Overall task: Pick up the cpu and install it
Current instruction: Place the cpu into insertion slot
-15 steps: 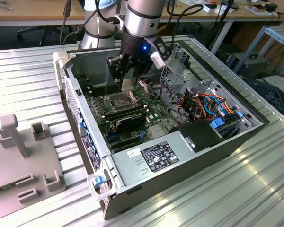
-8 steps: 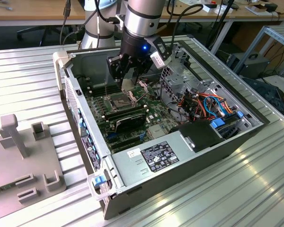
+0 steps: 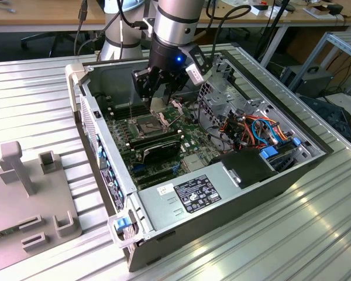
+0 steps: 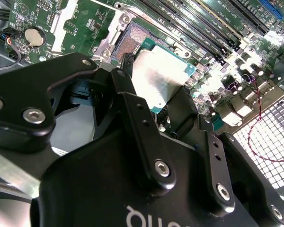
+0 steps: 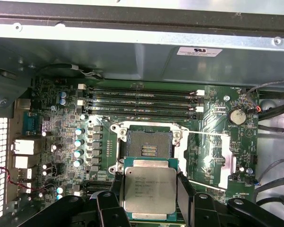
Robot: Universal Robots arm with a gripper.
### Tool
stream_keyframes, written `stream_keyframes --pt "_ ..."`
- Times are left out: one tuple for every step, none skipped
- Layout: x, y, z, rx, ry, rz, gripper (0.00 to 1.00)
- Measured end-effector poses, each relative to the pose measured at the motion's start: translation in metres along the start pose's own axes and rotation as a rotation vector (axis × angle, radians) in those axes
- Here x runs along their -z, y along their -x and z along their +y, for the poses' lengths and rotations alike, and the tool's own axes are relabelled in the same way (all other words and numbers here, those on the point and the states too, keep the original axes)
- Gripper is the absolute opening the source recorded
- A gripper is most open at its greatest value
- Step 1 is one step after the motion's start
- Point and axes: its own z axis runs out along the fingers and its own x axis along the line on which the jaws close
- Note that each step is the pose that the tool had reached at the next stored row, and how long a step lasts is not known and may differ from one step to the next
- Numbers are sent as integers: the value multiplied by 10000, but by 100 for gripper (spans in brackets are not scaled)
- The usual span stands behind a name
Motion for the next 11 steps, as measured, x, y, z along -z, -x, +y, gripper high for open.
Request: stream_keyframes --pt "0 0 0 0 0 0 54" --pt "0 0 0 -1 0 0 54" --pt "0 0 0 -13 -1 0 54" --pt "-1 0 1 -305 4 -9 54" --pt "-3 0 0 -562 9 -20 54" --pt "-4 0 0 -749 13 -27 54" --pt "-5 0 0 -1009 16 -37 54" --pt "-8 0 0 -1337 23 -50 54" --pt "-9 0 0 -1495 26 -56 54" --pt "-10 0 0 -1682 29 -62 54" --pt "-12 0 0 -1899 32 -70 54"
